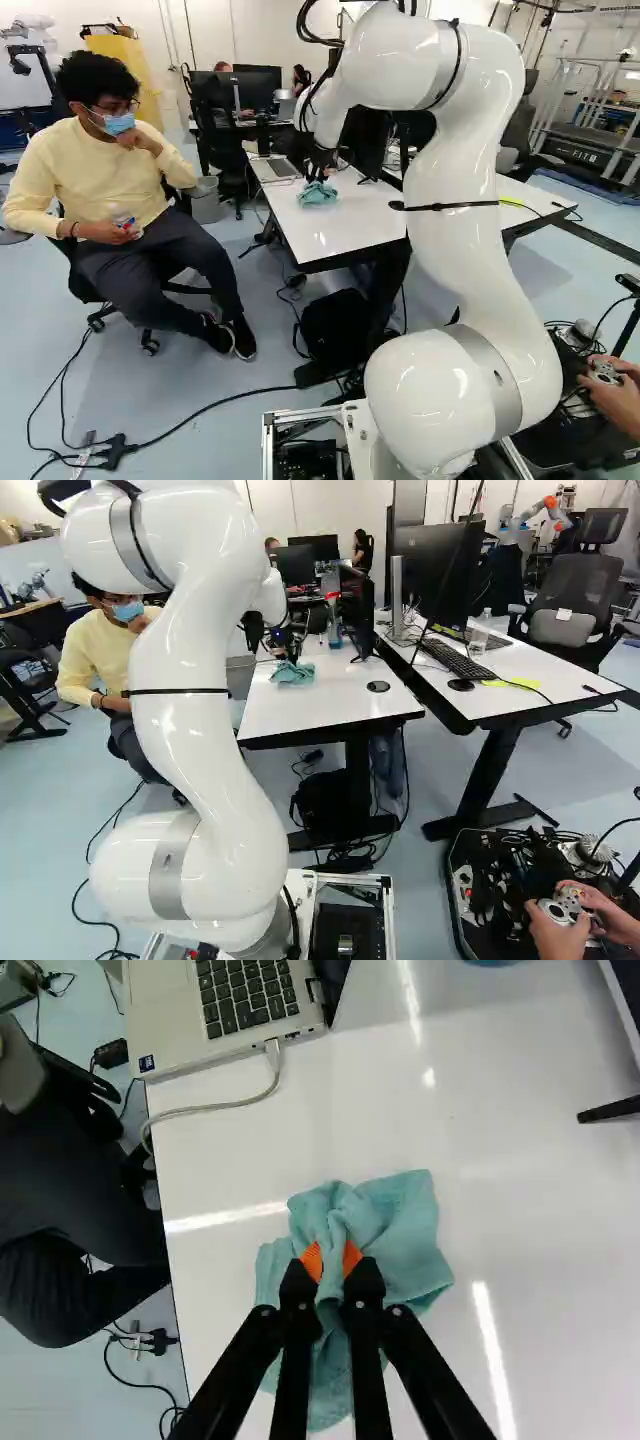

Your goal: Clean the table with the green towel

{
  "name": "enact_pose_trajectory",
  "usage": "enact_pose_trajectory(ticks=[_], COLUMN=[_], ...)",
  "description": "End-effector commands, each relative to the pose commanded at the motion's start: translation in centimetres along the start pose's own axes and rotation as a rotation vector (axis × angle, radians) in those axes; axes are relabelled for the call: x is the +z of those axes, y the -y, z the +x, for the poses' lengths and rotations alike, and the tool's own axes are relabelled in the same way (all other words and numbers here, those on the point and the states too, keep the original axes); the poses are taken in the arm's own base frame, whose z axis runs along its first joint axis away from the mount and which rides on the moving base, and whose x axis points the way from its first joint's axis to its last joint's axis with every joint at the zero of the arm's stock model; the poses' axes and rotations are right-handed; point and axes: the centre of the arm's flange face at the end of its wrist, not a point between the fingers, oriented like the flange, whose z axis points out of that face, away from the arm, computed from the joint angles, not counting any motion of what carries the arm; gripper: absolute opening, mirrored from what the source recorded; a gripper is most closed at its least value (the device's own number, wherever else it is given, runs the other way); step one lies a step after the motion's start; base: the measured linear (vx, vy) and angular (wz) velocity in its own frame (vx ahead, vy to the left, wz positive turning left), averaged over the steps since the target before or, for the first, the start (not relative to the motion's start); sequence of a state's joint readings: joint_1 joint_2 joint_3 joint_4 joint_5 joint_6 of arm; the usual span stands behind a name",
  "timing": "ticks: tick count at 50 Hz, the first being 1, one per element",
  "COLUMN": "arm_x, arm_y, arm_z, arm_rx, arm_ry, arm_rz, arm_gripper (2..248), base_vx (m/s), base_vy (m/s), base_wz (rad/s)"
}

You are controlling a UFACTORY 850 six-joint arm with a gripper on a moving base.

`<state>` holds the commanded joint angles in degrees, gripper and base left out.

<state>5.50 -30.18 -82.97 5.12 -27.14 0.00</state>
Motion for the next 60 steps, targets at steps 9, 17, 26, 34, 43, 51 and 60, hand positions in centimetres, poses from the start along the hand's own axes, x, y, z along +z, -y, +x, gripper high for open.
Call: enact_pose_trajectory(ticks=[9, 17, 26, 34, 43, 51, 60], arm_x=[-2.0, -3.8, -5.9, -6.9, -7.7, -8.3, -9.1], arm_y=[0.2, 0.3, 0.5, 0.9, 1.4, 1.9, 2.5], arm_z=[-1.2, -2.3, -3.6, -4.9, -6.3, -7.7, -9.2], arm_rx=[-0.002, -0.005, -0.009, -0.015, -0.025, -0.035, -0.046], arm_ry=[-0.005, -0.010, -0.018, -0.015, -0.007, 0.000, -0.003], arm_rz=[0.001, 0.003, 0.006, 0.009, 0.013, 0.017, 0.022], arm_gripper=[41, 41, 41, 41, 41, 41, 41], base_vx=[0.000, 0.000, 0.000, 0.000, 0.000, 0.000, 0.000], base_vy=[0.000, 0.000, 0.000, 0.000, 0.000, 0.000, 0.000], base_wz=[0.000, 0.000, 0.000, 0.000, 0.000, 0.000, 0.000])
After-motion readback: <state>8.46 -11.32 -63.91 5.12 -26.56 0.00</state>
